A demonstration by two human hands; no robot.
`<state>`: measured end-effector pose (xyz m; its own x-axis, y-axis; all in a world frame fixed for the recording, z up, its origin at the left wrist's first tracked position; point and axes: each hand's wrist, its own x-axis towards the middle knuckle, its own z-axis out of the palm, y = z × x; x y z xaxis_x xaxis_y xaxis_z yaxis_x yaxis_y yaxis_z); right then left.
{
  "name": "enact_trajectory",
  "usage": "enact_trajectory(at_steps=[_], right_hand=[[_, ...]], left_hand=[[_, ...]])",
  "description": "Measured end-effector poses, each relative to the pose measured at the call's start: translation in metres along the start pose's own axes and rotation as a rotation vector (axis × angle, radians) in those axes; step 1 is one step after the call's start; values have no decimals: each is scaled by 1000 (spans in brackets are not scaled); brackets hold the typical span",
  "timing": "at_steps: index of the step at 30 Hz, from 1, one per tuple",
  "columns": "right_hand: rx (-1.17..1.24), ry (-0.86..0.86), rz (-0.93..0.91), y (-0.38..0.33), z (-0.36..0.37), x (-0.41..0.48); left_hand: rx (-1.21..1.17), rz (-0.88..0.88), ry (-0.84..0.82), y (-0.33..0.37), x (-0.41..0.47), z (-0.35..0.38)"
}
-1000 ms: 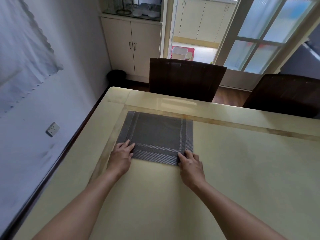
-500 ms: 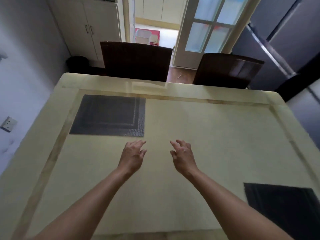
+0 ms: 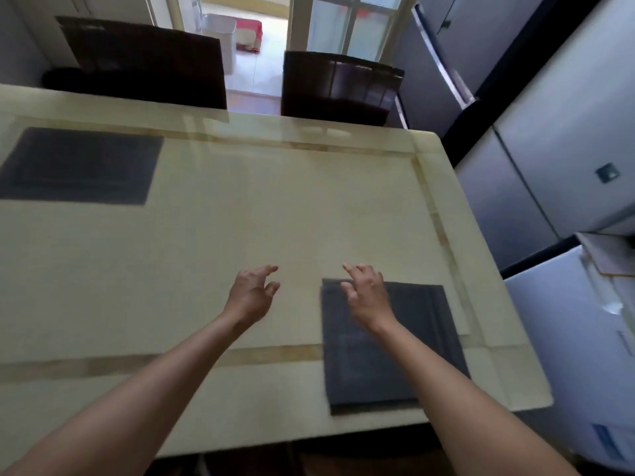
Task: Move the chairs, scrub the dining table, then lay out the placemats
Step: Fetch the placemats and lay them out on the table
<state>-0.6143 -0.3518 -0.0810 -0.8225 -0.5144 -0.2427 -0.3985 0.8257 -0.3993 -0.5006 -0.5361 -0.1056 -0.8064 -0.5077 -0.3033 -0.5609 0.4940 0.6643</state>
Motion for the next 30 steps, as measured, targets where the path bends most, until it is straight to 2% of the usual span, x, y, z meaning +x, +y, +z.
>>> enact_trajectory(at_steps=[3, 7, 13, 22, 30], right_hand=[[20, -18, 71, 66, -20, -23], [-21, -78, 252, 149, -35, -55], [-41, -144, 518, 210, -30, -81], [-35, -20, 698, 204, -12, -84], [-174, 61, 638, 200, -10, -87]], left_hand=[[-49, -120, -19, 26, -21, 45], [-70, -320, -37, 49, -48, 100], [-74, -479, -4, 59, -65, 136], [-102, -524, 32, 62, -64, 150], [99, -358, 99, 68, -81, 155]])
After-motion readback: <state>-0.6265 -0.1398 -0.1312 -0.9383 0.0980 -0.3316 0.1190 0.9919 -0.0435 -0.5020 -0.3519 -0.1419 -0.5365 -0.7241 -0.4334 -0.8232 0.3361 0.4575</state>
